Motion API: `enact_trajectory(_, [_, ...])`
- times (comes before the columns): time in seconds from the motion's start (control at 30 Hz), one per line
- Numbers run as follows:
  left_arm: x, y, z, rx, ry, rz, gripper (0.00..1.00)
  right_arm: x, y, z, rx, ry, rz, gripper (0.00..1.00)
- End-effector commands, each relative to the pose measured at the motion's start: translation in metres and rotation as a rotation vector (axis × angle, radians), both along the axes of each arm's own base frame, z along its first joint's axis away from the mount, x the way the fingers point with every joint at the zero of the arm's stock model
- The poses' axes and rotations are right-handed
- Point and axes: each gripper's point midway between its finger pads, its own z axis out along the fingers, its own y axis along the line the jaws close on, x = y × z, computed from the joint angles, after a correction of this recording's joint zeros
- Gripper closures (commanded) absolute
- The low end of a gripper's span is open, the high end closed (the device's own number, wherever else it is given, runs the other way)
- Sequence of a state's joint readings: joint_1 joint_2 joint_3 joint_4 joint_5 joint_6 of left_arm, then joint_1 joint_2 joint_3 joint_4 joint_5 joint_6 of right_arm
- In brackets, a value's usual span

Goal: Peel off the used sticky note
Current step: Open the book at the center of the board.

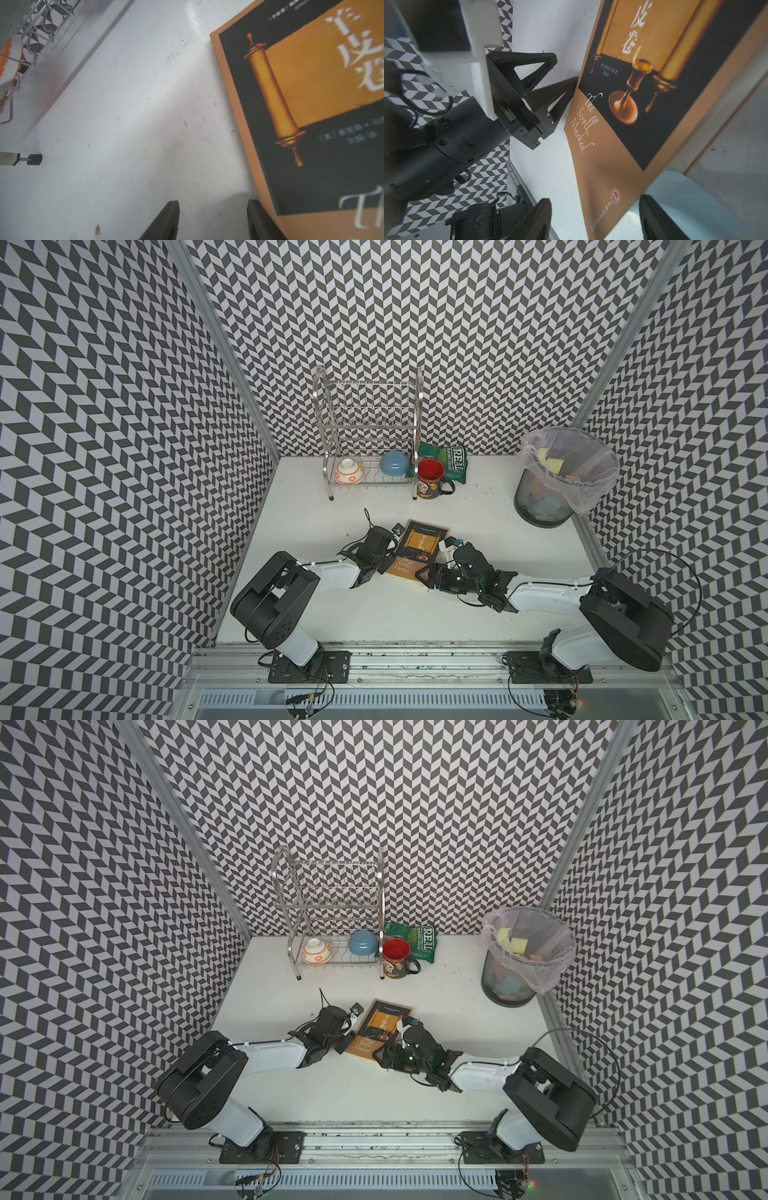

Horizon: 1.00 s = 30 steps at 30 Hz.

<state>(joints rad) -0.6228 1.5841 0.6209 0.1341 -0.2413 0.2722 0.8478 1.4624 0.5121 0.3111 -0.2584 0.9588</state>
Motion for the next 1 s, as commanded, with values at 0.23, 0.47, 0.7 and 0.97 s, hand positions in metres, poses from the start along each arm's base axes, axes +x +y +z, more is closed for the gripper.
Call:
enact_trajectory(0.23, [-0.0100,-0.0002,-0.0162,0.044,0.055,-0.027,0.45,0.0117,0.0006,0.0231,-0.023,-0.085,-0.014,0.35])
enact_trajectory(0.47, [-0.0100,0.0000,-0.0167,0.047,0.056,-0.027,0.45,0.0144,0.0030,0.0203,-0.034,-0.086,-0.011,0.37])
enact_trajectory(0.7, [-0.0101,-0.0001,-0.0166,0.046,0.056,-0.028,0.45,0.0160,0.0058,0.0204,-0.014,-0.088,-0.014,0.37])
enact_trajectory(0.97, [-0.0104,-0.0001,-0.0172,0.047,0.057,-0.029,0.45,0.0138,0.0024,0.0196,0.076,-0.089,-0.060,0.39])
